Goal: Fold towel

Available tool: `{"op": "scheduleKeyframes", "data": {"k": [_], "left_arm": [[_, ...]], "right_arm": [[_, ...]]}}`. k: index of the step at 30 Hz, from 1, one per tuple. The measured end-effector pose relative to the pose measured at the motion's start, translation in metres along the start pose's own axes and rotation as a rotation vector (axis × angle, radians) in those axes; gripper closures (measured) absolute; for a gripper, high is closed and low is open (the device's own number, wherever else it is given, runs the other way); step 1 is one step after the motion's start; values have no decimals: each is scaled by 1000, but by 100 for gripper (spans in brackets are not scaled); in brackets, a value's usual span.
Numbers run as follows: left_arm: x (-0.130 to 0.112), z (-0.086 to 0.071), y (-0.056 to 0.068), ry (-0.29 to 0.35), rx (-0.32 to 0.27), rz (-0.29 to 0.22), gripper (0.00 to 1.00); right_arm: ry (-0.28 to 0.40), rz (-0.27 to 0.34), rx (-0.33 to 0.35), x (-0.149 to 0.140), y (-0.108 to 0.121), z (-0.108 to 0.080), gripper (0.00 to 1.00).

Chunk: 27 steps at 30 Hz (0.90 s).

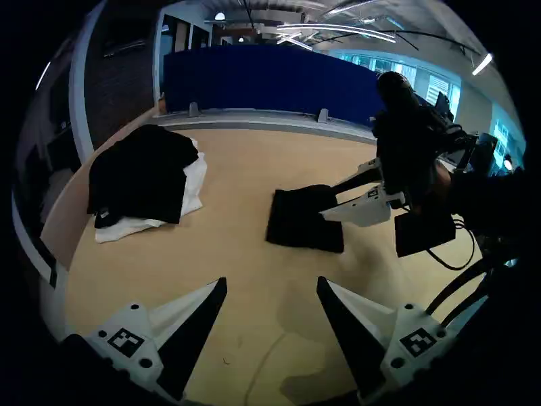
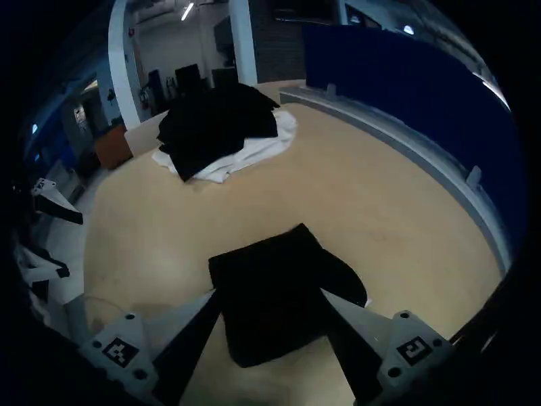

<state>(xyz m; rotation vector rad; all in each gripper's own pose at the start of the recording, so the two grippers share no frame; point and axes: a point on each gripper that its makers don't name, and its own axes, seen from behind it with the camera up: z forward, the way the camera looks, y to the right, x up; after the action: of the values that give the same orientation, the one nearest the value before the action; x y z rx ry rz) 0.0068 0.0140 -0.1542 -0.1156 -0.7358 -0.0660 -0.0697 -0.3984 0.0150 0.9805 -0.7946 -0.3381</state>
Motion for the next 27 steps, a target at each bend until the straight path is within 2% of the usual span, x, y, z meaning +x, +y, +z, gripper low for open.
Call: {"op": "scheduleKeyframes", "data": {"k": [14,27], "left_arm": [[-1,-3,0,1,-7,5,1],[-1,-5,-1,1,-9,8,1]], "right_arm": [[-27,63,-59,-68,-22,-24,0],[-39,86,-93,-84,-22,-12,1]]}}
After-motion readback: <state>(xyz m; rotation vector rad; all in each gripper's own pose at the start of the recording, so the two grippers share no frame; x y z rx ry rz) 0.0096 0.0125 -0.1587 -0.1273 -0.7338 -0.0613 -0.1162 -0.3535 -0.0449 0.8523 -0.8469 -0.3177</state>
